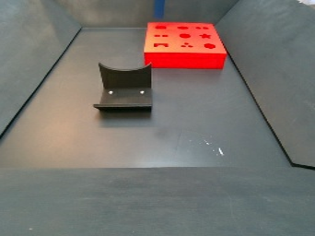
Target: Insert the rectangle object.
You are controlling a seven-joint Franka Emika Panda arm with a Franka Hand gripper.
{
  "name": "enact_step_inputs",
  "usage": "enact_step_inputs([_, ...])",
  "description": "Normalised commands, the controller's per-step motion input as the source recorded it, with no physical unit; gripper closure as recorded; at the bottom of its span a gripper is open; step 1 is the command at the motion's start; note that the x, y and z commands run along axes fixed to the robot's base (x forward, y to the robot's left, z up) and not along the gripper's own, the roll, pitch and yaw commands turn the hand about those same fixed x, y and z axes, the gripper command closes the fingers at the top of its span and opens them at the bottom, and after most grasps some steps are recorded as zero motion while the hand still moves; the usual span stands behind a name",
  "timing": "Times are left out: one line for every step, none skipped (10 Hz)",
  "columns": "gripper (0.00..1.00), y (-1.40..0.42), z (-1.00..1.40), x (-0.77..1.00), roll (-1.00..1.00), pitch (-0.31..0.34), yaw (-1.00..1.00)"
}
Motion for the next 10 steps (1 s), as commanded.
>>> enact_step_inputs([1.00,0.00,-0.06,-0.02,-0.01,-0.004,0.01])
enact_step_inputs([1.00,0.00,-0.03,0.00,0.00,0.000,0.00])
enact_step_inputs([1.00,0.00,-0.48,-0.38,0.04,-0.077,0.00])
enact_step_inputs([1.00,-0.07,-0.41,-0.32,0.00,-0.074,0.00])
enact_step_inputs([1.00,-0.07,-0.23,-0.19,-0.07,-0.110,0.13])
enact_step_inputs([1.00,-0.10,-0.08,-0.11,0.00,-0.067,0.10])
enact_step_inputs([1.00,-0.23,-0.08,0.00,0.00,-0.006,0.03])
enact_step_inputs([1.00,-0.24,-0.10,0.21,0.00,0.000,0.00])
enact_step_inputs([1.00,-0.04,-0.20,0.43,0.00,0.097,0.00])
enact_step_inputs([1.00,0.08,-0.27,0.29,-0.03,0.080,0.00])
